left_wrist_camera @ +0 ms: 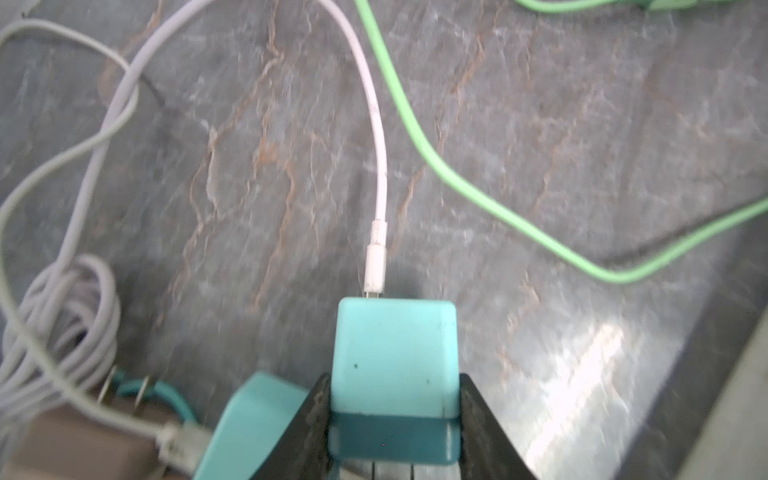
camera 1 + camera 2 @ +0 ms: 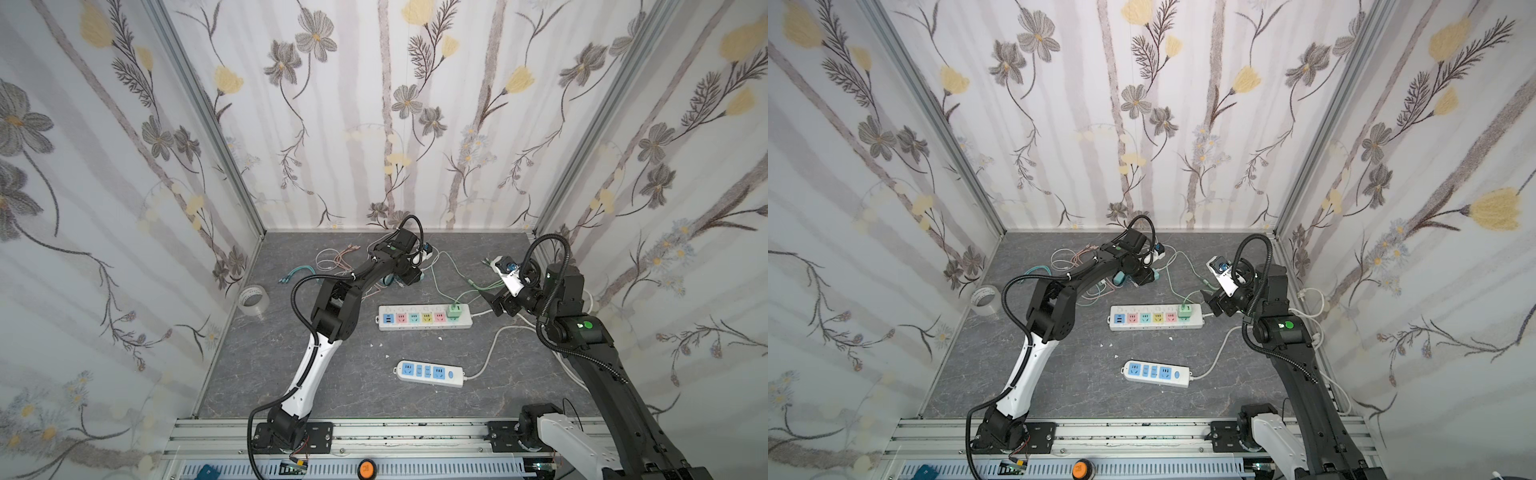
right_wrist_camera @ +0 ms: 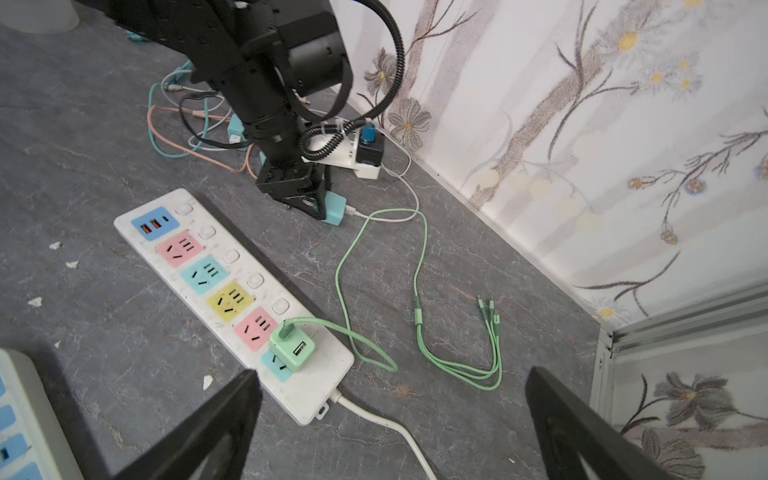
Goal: Insert the plug
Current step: 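Lift the teal charger with the left gripper while the right gripper moves toward it, then grasp the teal charger with the right gripper and open the left gripper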
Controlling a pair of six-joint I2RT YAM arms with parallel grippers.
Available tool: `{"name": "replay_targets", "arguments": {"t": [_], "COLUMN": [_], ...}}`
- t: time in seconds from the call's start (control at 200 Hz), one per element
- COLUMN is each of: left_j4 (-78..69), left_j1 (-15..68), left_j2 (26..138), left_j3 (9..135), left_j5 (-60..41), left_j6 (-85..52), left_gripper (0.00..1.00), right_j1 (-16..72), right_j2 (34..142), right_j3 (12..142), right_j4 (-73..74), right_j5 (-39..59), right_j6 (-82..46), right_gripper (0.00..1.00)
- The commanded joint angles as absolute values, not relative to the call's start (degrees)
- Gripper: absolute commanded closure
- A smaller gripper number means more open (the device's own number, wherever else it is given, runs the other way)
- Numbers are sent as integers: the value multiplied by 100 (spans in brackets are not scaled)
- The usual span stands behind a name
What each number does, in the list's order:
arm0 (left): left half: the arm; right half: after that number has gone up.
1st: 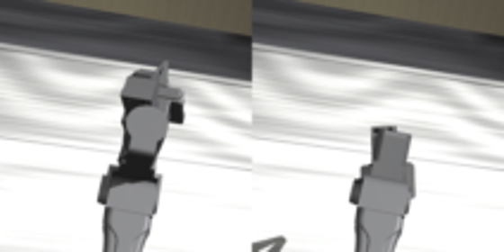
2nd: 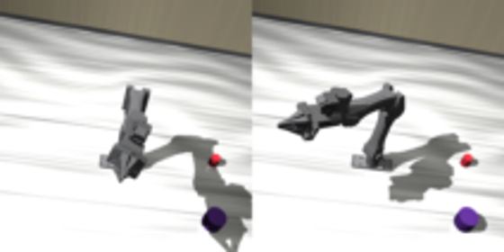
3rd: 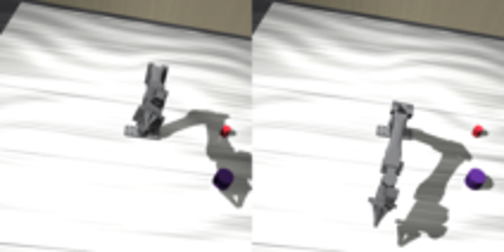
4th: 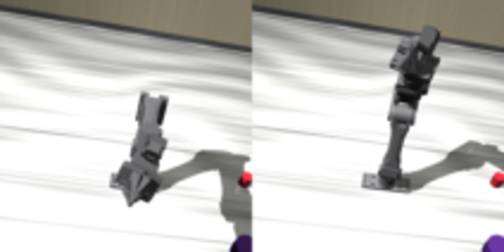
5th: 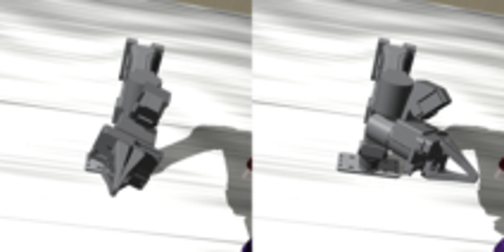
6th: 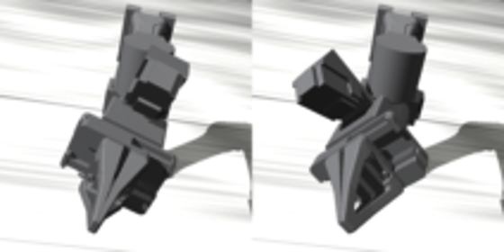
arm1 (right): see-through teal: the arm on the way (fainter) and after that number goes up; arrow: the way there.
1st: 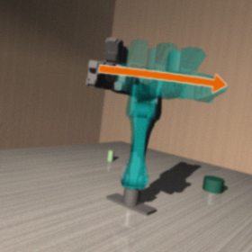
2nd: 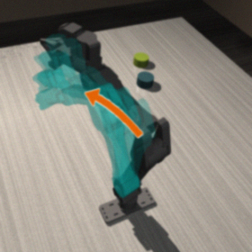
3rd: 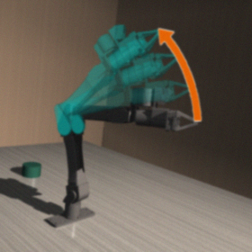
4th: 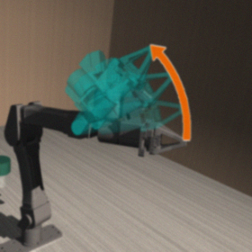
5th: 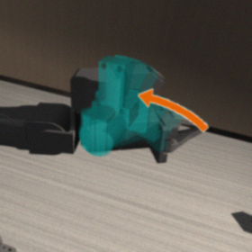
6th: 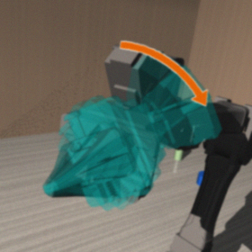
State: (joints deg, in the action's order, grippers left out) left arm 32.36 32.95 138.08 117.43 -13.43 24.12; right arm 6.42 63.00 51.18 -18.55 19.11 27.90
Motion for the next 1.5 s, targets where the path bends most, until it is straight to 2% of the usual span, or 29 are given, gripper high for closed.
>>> {"name": "replay_targets", "arguments": {"t": [0.0, 0.14, 0.315, 0.36, 0.405, 0.57, 0.73, 0.959, 1.194, 1.494], "left_j4": [2337, 1623, 987, 931, 914, 608, 67, -906, -1583, -2212], "left_j1": [3296, 3300, 3299, 3303, 3316, 3403, 3503, 3539, 3570, 3610], "left_j2": [13056, 12226, 11476, 11345, 11230, 10873, 10528, 10090, 9863, 9893], "left_j3": [10719, 9557, 8706, 8618, 8587, 8368, 7817, 7077, 6596, 6319], "left_j5": [-1305, -1343, -1395, -1406, -1389, -1518, -1895, -2972, -3195, -3197], "left_j6": [2311, 1972, 1565, 1486, 1398, 1147, 1261, 1786, 2289, 2628], "left_gripper": [74, 81, 87, 91, 100, 100, 100, 100, 100, 100], "right_j1": [715, 773, 815, 817, 817, 870, 976, 1226, 1373, 1452], "right_j2": [6383, 6750, 7361, 7515, 7688, 8365, 9110, 10264, 10735, 11138], "right_j3": [5096, 5584, 6041, 6168, 6311, 7058, 7988, 9184, 9080, 9095], "right_j4": [-860, -1255, -1609, -1690, -1792, -2464, -3391, -5056, -4466, -4609], "right_j5": [1427, 1054, 1494, 1658, 1857, 1986, 3029, 3280, 4971, 5368], "right_j6": [1362, 440, -62, -242, -357, -832, -1222, -995, -1514, -1237], "right_gripper": [1, 1, 1, 1, 1, 1, 1, 6, 15, 19]}}
